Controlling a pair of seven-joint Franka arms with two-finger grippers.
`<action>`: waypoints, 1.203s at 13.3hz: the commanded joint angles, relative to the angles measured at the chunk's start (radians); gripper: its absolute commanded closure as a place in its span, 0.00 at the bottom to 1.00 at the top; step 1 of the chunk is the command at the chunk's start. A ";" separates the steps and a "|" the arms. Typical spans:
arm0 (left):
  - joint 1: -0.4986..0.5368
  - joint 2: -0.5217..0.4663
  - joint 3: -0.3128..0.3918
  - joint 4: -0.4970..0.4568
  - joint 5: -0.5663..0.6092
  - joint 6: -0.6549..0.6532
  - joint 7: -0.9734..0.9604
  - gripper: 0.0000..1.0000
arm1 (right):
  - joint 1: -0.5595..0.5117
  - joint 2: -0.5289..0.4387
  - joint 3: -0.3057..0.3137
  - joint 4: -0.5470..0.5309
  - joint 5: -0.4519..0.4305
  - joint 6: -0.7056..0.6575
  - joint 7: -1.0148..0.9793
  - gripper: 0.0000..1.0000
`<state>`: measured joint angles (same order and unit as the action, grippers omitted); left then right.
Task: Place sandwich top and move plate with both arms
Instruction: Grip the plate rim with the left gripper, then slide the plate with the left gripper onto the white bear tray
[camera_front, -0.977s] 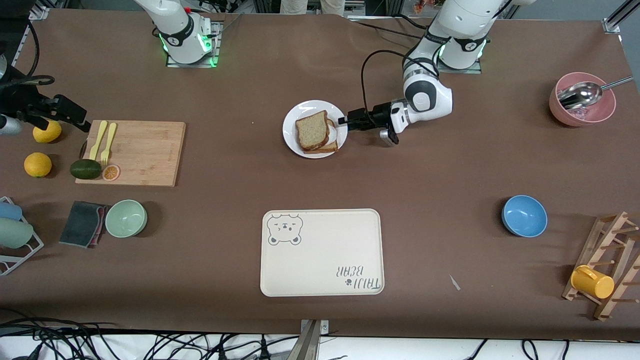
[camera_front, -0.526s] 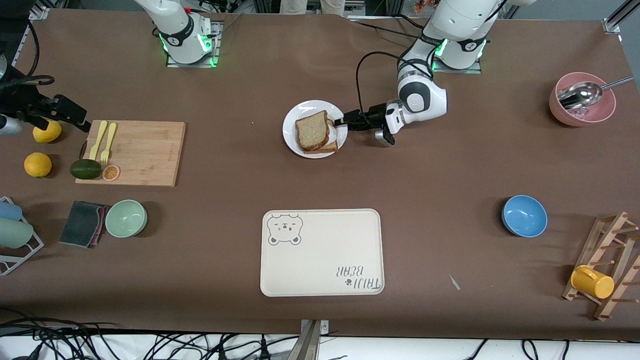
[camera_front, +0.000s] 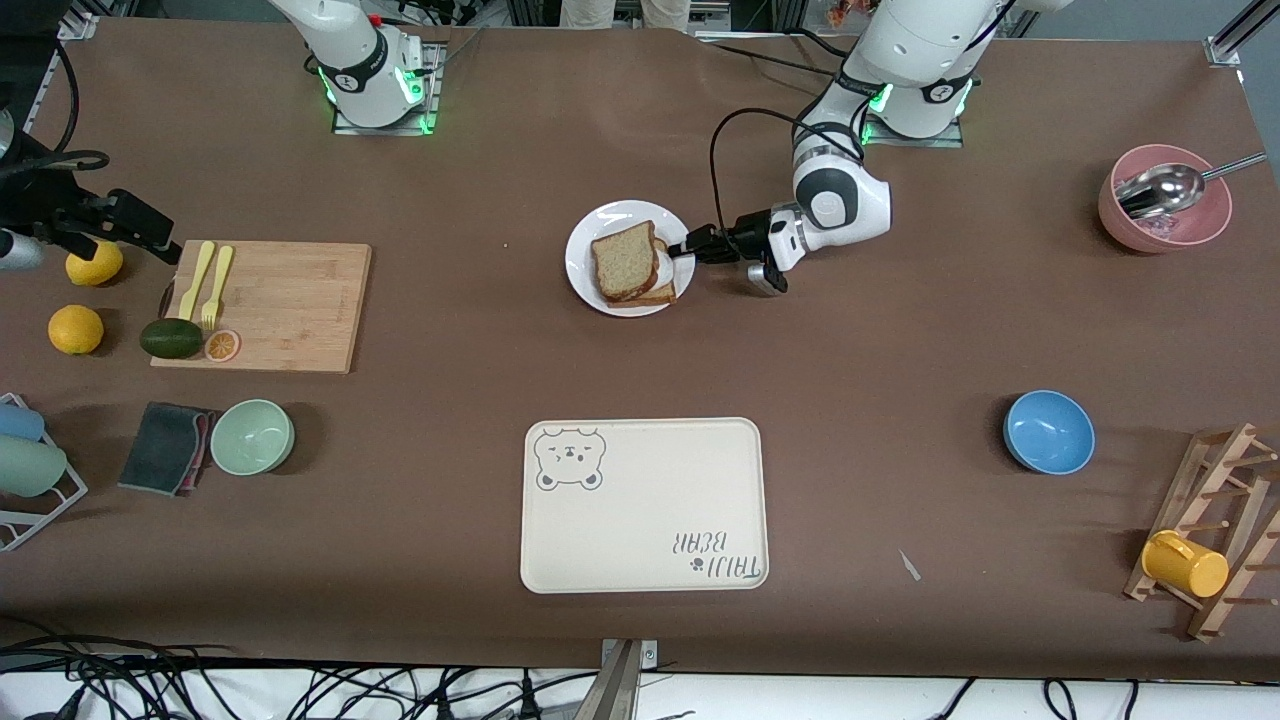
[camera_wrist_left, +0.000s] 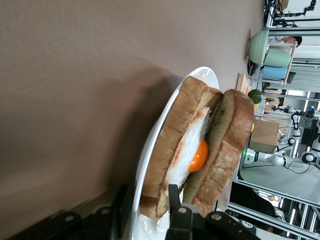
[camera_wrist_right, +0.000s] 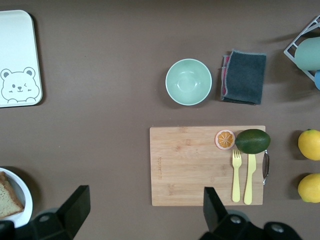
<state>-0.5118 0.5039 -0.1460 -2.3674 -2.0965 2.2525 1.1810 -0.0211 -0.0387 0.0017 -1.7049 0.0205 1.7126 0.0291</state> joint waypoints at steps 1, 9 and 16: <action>-0.014 0.010 -0.001 0.016 -0.040 0.018 0.032 0.73 | -0.005 -0.006 0.003 0.001 0.015 -0.007 0.006 0.00; -0.013 0.013 -0.001 0.016 -0.040 0.018 0.058 0.93 | -0.005 -0.006 0.003 0.001 0.015 -0.007 0.008 0.00; -0.001 0.010 -0.001 0.063 -0.039 0.050 0.046 1.00 | -0.005 -0.006 0.003 0.001 0.015 -0.007 0.008 0.00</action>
<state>-0.5114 0.5154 -0.1460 -2.3415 -2.0965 2.2737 1.2098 -0.0211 -0.0384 0.0017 -1.7049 0.0206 1.7126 0.0292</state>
